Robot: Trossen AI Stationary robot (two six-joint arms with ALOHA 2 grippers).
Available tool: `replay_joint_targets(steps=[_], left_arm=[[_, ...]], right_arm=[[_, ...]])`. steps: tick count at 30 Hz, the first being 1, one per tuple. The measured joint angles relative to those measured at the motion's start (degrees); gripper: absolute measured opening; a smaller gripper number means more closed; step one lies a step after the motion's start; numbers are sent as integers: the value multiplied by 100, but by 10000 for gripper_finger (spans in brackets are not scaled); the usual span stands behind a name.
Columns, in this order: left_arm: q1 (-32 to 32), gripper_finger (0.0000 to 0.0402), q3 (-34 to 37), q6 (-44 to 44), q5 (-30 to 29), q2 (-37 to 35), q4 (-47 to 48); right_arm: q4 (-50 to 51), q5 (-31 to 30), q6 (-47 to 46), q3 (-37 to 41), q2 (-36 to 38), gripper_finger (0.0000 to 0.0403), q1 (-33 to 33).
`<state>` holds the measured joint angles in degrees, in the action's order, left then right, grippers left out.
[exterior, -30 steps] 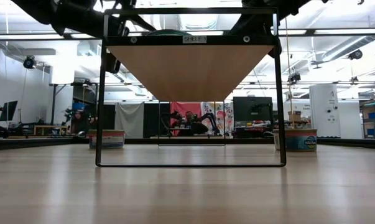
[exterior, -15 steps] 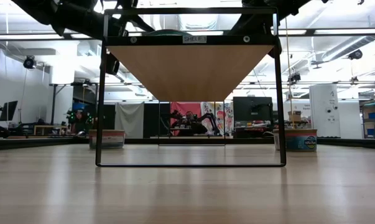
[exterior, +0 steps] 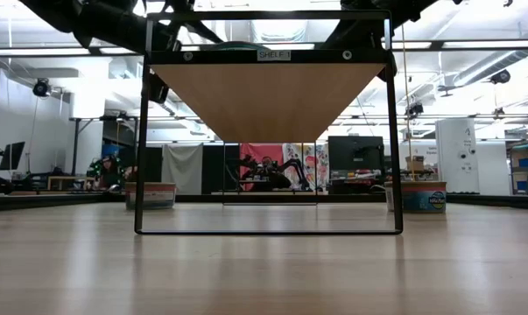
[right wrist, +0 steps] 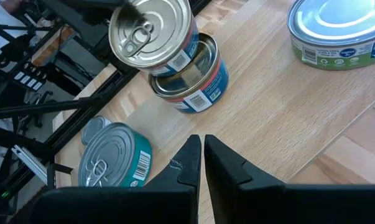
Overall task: Stack canned seafood by type on shelf
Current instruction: Stack the blue and pink tuna can on top of the blue and pink tuna can on the shelf
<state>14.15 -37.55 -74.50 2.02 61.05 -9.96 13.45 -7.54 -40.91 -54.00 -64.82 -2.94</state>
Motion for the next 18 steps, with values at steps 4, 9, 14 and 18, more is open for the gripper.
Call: replay_joint_targets(steps=[4,9,14,18], left_arm=[[0,276,-158,53,0,1,266],[0,276,-297,142,0,1,673],[0,276,-305,146,0,1,707],[0,276,-305,152,0,1,778]], right_arm=[[0,-1,2,0,0,13,0],[0,-1,2,0,0,13,0],[0,-1,2,0,0,13,0],[0,-1,2,0,0,13,0]])
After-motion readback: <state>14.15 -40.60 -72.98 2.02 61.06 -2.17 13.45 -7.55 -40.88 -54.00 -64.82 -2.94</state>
